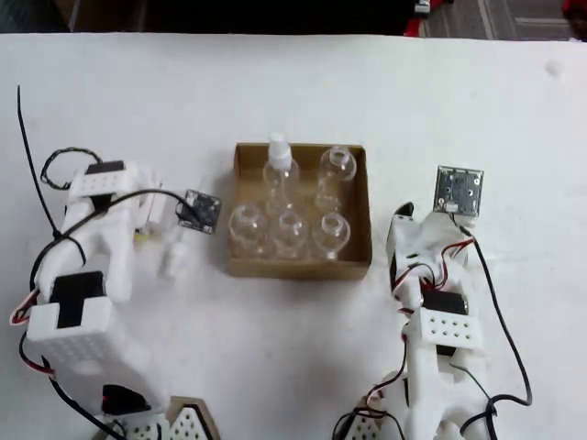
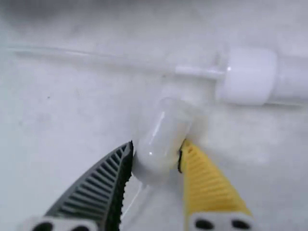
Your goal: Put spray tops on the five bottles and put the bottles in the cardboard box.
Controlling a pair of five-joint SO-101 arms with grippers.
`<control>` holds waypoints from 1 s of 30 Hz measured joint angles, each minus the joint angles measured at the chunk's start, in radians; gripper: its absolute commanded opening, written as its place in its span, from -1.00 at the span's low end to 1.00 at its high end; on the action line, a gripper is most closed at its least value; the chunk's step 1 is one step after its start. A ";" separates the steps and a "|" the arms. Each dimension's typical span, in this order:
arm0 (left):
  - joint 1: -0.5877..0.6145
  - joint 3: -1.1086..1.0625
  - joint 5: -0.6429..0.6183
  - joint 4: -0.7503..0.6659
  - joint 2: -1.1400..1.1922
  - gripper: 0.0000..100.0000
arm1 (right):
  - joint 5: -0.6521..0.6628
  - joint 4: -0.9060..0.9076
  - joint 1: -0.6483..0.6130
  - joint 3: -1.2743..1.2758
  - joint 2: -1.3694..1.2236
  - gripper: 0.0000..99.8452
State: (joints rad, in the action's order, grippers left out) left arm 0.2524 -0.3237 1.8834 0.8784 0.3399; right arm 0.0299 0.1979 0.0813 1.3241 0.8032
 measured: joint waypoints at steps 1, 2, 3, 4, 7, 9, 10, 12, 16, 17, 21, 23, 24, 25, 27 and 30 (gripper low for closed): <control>0.000 0.002 0.002 0.014 0.000 -0.88 | 0.000 0.000 0.000 0.000 0.000 -0.60; 0.000 0.012 0.002 0.029 0.000 -0.89 | 0.000 0.000 0.000 0.000 0.000 -0.60; 0.000 0.025 0.002 0.051 0.000 -0.90 | 0.000 0.000 0.000 0.000 0.000 -0.60; 0.000 0.040 0.002 0.074 0.003 -0.92 | 0.000 0.000 0.000 0.000 0.000 -0.60; -0.002 0.084 -0.031 0.140 -0.015 -0.96 | 0.000 0.000 0.000 0.000 0.000 -0.60; -0.009 0.109 -0.061 0.175 -0.044 -0.96 | 0.000 0.000 0.000 0.000 0.000 -0.60; -0.006 0.124 -0.080 0.193 -0.064 -0.96 | 0.000 0.000 0.000 0.000 0.000 -0.60; -0.005 0.149 -0.107 0.247 -0.112 -0.96 | 0.000 0.000 0.000 0.000 0.000 -0.60; -0.009 0.163 -0.160 0.330 -0.207 -0.96 | 0.000 0.000 0.000 0.000 0.000 -0.60; -0.009 0.163 -0.172 0.351 -0.232 -0.96 | 0.000 0.000 0.000 0.000 0.000 -0.60; -0.009 0.163 -0.239 0.448 -0.350 -0.95 | 0.000 0.000 0.000 0.000 0.000 -0.60; -0.012 0.163 -0.308 0.505 -0.427 -0.95 | 0.000 0.000 0.000 0.000 0.000 -0.60; -0.020 0.163 -0.353 0.531 -0.471 -0.95 | 0.000 0.000 0.000 0.000 0.000 -0.60; -0.032 0.163 -0.407 0.549 -0.520 -0.95 | 0.000 0.000 0.000 0.000 0.000 -0.60; -0.060 0.163 -0.537 0.568 -0.620 -0.95 | 0.000 0.000 0.000 0.000 0.000 -0.60; -0.103 0.163 -0.773 0.569 -0.801 -0.95 | 0.000 0.000 0.000 0.000 0.000 -0.60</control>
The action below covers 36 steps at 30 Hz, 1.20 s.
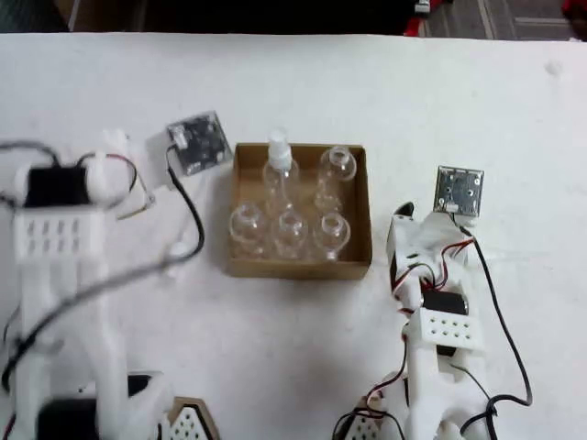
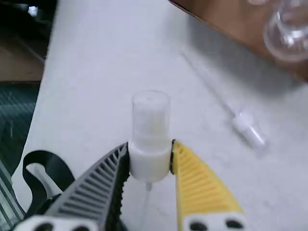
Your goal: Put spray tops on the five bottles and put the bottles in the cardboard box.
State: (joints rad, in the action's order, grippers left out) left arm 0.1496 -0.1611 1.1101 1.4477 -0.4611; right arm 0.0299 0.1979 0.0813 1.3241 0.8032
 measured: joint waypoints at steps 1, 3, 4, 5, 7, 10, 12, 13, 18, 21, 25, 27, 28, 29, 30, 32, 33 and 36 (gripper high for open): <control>-0.015 0.000 -0.095 0.000 -0.061 -0.95 | 0.000 0.000 0.000 0.000 0.000 -0.60; -0.046 0.000 -0.279 -0.003 -0.176 -0.95 | 0.000 0.000 0.000 0.000 0.000 -0.60; -0.063 0.000 -0.367 -0.015 -0.232 -0.96 | 0.000 0.000 0.000 0.000 0.000 -0.60; -0.081 0.000 -0.448 -0.032 -0.282 -0.96 | 0.000 0.000 0.000 0.000 0.000 -0.60; -0.123 -0.023 -0.592 -0.083 -0.370 -0.96 | 0.000 0.000 0.000 0.000 0.000 -0.60; -0.192 -0.112 -0.755 -0.175 -0.463 -0.95 | 0.000 0.000 0.000 0.000 0.000 -0.60; -0.226 -0.186 -0.850 -0.247 -0.516 -0.95 | 0.000 0.000 0.000 0.000 0.000 -0.60; -0.241 -0.215 -0.905 -0.285 -0.543 -0.95 | 0.000 0.000 0.000 0.000 0.000 -0.60; -0.334 -0.272 -1.197 -0.457 -0.686 -0.95 | 0.000 0.000 0.000 0.000 0.000 -0.60; -0.411 -0.278 -1.303 -0.534 -0.723 -0.95 | 0.000 0.000 0.000 0.000 0.000 -0.60; -0.520 -0.295 -1.344 -0.608 -0.658 -0.95 | 0.000 0.000 0.000 0.000 0.000 -0.60; -0.551 -0.315 -1.346 -0.660 -0.595 -0.95 | 0.000 0.000 0.000 0.000 0.000 -0.60; -0.559 -0.321 -1.346 -0.690 -0.548 -0.95 | 0.000 0.000 0.000 0.000 0.000 -0.60; -0.559 -0.327 -1.346 -0.726 -0.503 -0.95 | 0.000 0.000 0.000 0.000 0.000 -0.60; -0.560 -0.331 -1.346 -0.755 -0.466 -0.95 | 0.000 0.000 0.000 0.000 0.000 -0.60; -0.560 -0.330 -1.346 -0.798 -0.400 -0.95 | 0.000 0.000 0.000 0.000 0.000 -0.60; -0.565 -0.330 -1.346 -0.809 -0.371 -0.95 | 0.000 0.000 0.000 0.000 0.000 -0.60; -0.571 -0.333 -1.346 -0.824 -0.295 -0.95 | 0.000 0.000 0.000 0.000 0.000 -0.60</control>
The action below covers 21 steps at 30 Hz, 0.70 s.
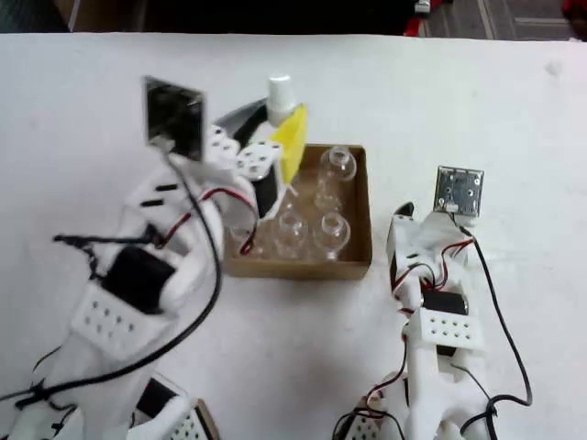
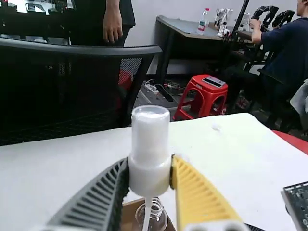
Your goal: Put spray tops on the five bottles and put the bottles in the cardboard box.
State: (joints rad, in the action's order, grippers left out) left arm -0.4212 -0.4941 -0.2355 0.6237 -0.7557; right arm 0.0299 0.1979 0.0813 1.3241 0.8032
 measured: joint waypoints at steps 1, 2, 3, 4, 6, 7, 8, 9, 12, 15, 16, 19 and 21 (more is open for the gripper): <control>-0.002 0.000 0.000 -0.003 0.020 -0.95 | 0.000 0.000 0.000 0.000 0.000 -0.60; 0.002 0.000 0.000 -0.005 0.034 -0.95 | 0.000 0.000 0.000 0.000 0.000 -0.60; 0.002 0.000 0.000 -0.005 0.046 -0.95 | 0.000 0.000 0.000 0.000 0.000 -0.60; 0.002 0.000 0.000 -0.005 0.054 -0.95 | 0.000 0.000 0.000 0.000 0.000 -0.60; 0.002 0.000 0.006 -0.005 0.060 -0.95 | 0.000 0.000 0.000 0.000 0.000 -0.60; 0.002 0.000 0.015 -0.003 0.060 -0.95 | 0.000 0.000 0.000 0.000 0.000 -0.60; 0.002 0.000 0.018 0.002 0.060 -0.95 | 0.000 0.000 0.000 0.000 0.000 -0.60; -0.002 0.000 0.020 0.012 0.060 -0.95 | 0.000 0.000 0.000 0.000 0.000 -0.60; -0.003 0.000 0.023 0.052 0.060 -0.95 | 0.000 0.000 0.000 0.000 0.000 -0.60; -0.005 0.000 0.026 0.063 0.060 -0.95 | 0.000 0.000 0.000 0.000 0.000 -0.60; -0.005 0.000 0.026 0.063 0.060 -0.95 | 0.000 0.000 0.000 0.000 0.000 -0.60; -0.008 0.000 0.026 0.066 0.060 -0.95 | 0.000 0.000 0.000 0.000 0.000 -0.60; -0.012 0.000 0.026 0.074 0.060 -0.95 | 0.000 0.000 0.000 0.000 0.000 -0.60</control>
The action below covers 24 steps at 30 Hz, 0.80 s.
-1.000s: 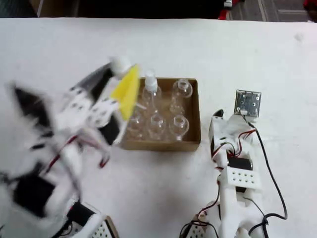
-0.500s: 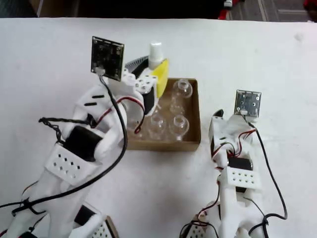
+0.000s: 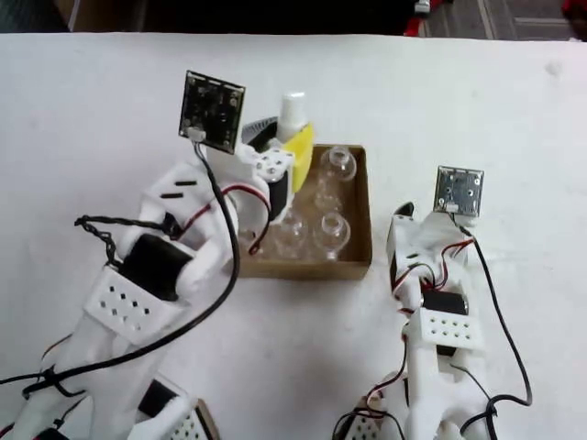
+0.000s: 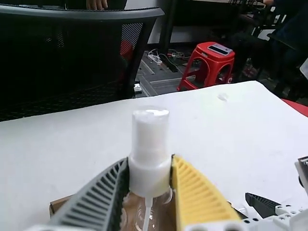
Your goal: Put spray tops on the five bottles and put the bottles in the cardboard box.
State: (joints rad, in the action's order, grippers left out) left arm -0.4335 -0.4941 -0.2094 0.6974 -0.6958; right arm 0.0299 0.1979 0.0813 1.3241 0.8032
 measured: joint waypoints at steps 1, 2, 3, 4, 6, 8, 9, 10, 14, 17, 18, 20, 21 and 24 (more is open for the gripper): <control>0.000 0.000 0.000 0.005 0.000 -0.95 | 0.000 0.000 0.000 0.000 0.000 -0.60; 0.000 0.000 0.000 0.006 0.000 -0.95 | 0.000 0.000 0.000 0.000 0.000 -0.60; 0.002 0.000 0.000 0.008 0.000 -0.95 | 0.000 0.000 0.000 0.000 0.000 -0.60; 0.002 0.000 0.000 0.009 0.000 -0.95 | 0.000 0.000 0.000 0.000 0.000 -0.60; 0.002 0.000 0.000 0.009 0.000 -0.95 | 0.000 0.000 0.000 0.000 0.000 -0.60; 0.002 0.000 0.000 0.009 0.009 -0.95 | 0.000 0.000 0.000 0.000 0.000 -0.60; 0.002 0.000 0.000 0.009 0.017 -0.96 | 0.000 0.000 0.000 0.000 0.000 -0.60; 0.002 0.000 0.000 0.009 0.026 -0.96 | 0.000 0.000 0.000 0.000 0.000 -0.60; 0.002 -0.066 0.000 -0.017 0.034 -0.96 | 0.000 0.000 0.000 0.000 0.000 -0.60; 0.002 -0.155 0.000 -0.112 0.034 -0.96 | 0.000 0.000 0.000 0.000 0.000 -0.60; 0.002 -0.187 0.000 -0.150 0.034 -0.96 | 0.000 0.000 0.000 0.000 0.000 -0.60; -0.003 -0.253 0.000 -0.218 0.026 -0.96 | 0.000 0.000 0.000 0.000 0.000 -0.60; -0.012 -0.285 0.002 -0.242 0.011 -0.96 | 0.000 0.000 0.000 0.000 0.000 -0.60; -0.043 -0.359 0.005 -0.284 -0.063 -0.96 | 0.000 0.000 0.000 0.000 0.000 -0.60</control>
State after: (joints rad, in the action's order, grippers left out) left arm -0.4764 -0.8531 -0.2048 0.4135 -0.7587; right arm 0.0299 0.1979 0.0813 1.3241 0.8032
